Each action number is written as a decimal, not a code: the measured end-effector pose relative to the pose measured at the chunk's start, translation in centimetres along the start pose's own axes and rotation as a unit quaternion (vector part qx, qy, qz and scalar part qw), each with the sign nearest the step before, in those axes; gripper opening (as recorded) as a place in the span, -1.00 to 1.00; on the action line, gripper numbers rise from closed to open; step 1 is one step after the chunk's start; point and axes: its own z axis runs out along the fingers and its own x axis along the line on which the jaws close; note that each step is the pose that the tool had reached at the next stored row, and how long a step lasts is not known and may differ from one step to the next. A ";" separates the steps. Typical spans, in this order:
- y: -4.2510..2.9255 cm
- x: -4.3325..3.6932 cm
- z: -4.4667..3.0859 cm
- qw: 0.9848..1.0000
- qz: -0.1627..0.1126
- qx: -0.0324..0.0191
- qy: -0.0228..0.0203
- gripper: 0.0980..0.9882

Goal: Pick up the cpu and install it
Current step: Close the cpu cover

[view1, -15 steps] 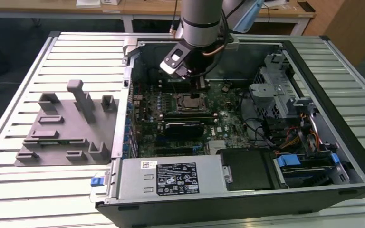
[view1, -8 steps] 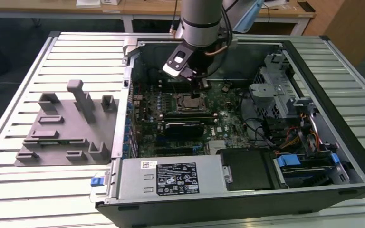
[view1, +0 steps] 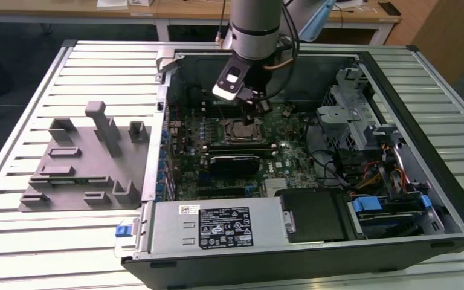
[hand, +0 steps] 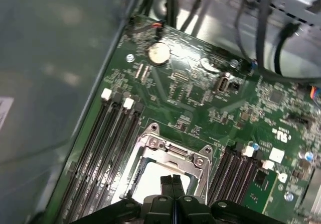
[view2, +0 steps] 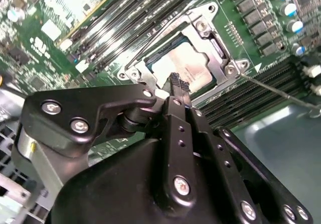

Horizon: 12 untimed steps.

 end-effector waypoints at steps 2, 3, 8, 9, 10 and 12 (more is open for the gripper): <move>0.00 0.00 0.00 1.000 -0.018 -0.001 0.000 -0.98; 0.00 0.00 0.01 1.000 -0.027 -0.001 0.000 -0.98; 0.00 0.00 0.01 0.997 -0.073 -0.003 0.001 -0.98; 0.00 0.00 0.01 0.997 -0.082 -0.003 0.001 -0.98; 0.00 0.00 0.01 0.996 -0.091 -0.003 0.001 -0.98; 0.00 0.00 0.02 0.994 -0.108 -0.004 0.001 -0.98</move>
